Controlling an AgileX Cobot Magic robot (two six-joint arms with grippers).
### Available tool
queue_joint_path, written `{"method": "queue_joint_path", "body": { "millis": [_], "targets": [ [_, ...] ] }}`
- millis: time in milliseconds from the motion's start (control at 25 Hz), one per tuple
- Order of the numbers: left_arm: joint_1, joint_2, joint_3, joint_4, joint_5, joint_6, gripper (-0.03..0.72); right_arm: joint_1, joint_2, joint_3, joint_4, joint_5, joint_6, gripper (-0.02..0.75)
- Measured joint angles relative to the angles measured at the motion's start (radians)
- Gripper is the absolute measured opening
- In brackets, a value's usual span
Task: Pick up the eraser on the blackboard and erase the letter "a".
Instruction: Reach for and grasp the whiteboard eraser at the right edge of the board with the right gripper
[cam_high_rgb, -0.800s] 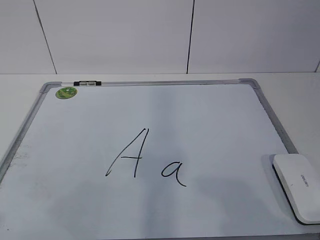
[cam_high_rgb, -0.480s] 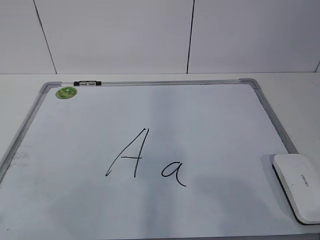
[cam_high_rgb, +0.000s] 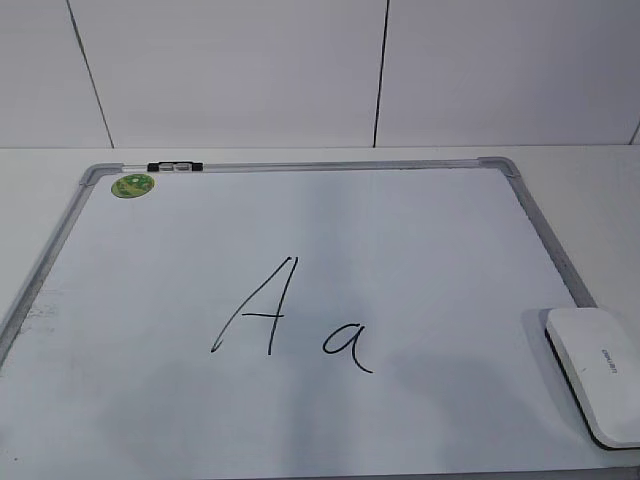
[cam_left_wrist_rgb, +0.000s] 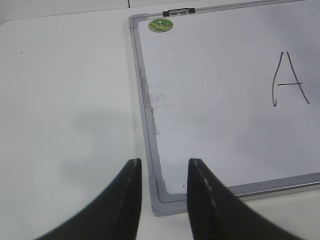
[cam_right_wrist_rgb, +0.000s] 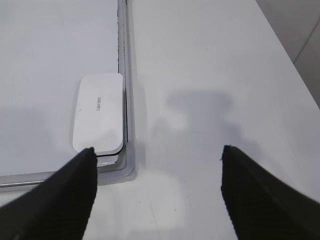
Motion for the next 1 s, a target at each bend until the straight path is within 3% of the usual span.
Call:
{"method": "queue_joint_path", "body": {
  "millis": [1000],
  "targets": [
    [0.0, 0.0, 0.0, 0.0, 0.0, 0.0, 0.235, 0.0, 0.0, 0.0, 0.0, 0.0, 0.0, 0.587]
  ]
}}
